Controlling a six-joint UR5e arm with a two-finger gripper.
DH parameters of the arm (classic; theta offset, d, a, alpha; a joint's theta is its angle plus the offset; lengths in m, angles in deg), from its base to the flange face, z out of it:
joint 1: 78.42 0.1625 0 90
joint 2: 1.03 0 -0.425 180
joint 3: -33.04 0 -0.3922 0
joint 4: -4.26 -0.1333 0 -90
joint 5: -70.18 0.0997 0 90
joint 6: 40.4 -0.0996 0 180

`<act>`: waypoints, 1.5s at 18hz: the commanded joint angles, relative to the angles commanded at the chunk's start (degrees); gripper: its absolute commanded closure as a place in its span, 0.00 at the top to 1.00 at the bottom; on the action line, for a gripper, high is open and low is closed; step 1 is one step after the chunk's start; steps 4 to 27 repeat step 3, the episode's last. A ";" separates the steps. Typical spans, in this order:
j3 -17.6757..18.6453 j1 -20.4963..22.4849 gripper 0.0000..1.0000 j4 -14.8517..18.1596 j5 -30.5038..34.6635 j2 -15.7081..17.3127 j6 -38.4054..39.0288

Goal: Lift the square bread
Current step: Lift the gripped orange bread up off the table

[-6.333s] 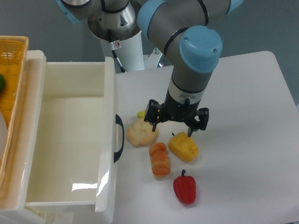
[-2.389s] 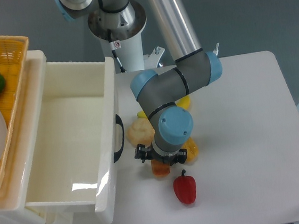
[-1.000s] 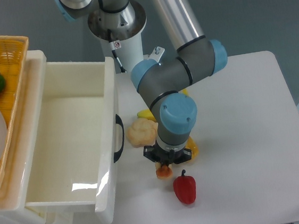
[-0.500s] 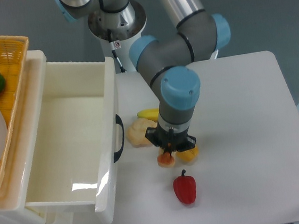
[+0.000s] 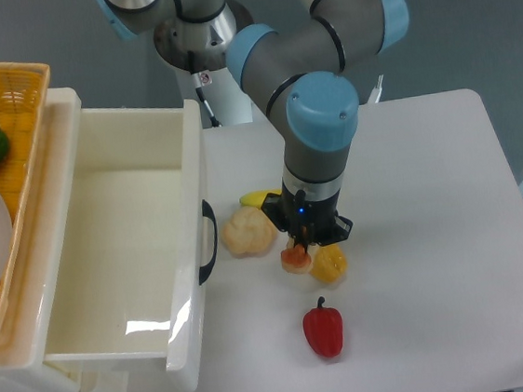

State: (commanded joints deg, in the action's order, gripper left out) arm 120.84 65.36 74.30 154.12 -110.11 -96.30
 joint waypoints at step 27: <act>0.00 0.53 0.00 0.09 -0.18 0.44 0.00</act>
